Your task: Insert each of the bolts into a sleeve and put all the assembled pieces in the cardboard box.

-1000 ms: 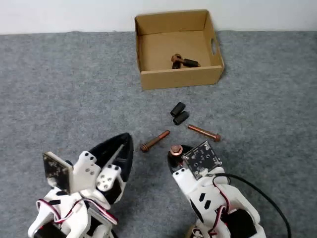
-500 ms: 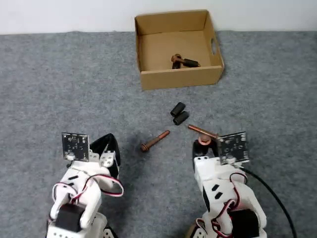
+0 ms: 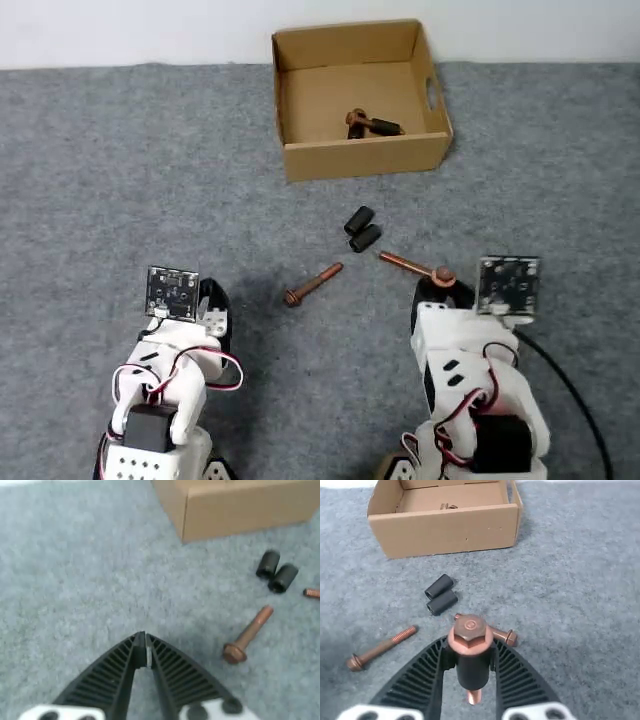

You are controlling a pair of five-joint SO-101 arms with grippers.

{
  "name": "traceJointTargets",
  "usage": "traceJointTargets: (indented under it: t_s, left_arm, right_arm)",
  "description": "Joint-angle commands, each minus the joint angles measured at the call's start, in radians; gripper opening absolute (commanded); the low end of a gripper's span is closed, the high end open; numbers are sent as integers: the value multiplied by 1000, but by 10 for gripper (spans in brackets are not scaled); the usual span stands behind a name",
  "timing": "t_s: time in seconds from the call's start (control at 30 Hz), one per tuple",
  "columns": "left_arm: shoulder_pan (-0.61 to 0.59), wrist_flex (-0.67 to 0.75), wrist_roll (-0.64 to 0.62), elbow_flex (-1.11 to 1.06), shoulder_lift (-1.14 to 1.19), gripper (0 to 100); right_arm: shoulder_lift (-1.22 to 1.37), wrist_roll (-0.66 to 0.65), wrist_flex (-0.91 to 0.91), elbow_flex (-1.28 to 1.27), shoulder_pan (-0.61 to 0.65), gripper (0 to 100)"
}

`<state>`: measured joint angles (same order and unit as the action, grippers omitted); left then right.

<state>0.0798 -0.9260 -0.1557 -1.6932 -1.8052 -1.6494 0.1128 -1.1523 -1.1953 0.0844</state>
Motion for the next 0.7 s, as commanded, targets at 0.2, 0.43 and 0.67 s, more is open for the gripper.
traceJointTargets:
  t_s: [0.2, 0.43, 0.67]
  left_arm:
    - [-8, -17, 11, 8, -3, 5]
    - [-9, -15, 11, 8, -3, 5]
    - [-9, -15, 11, 8, -3, 5]
  right_arm:
    - [559, 143, 134, 482, -5, 8]
    - [874, 137, 297, 686, -5, 8]
    - [1102, 58, 449, 836, -5, 8]
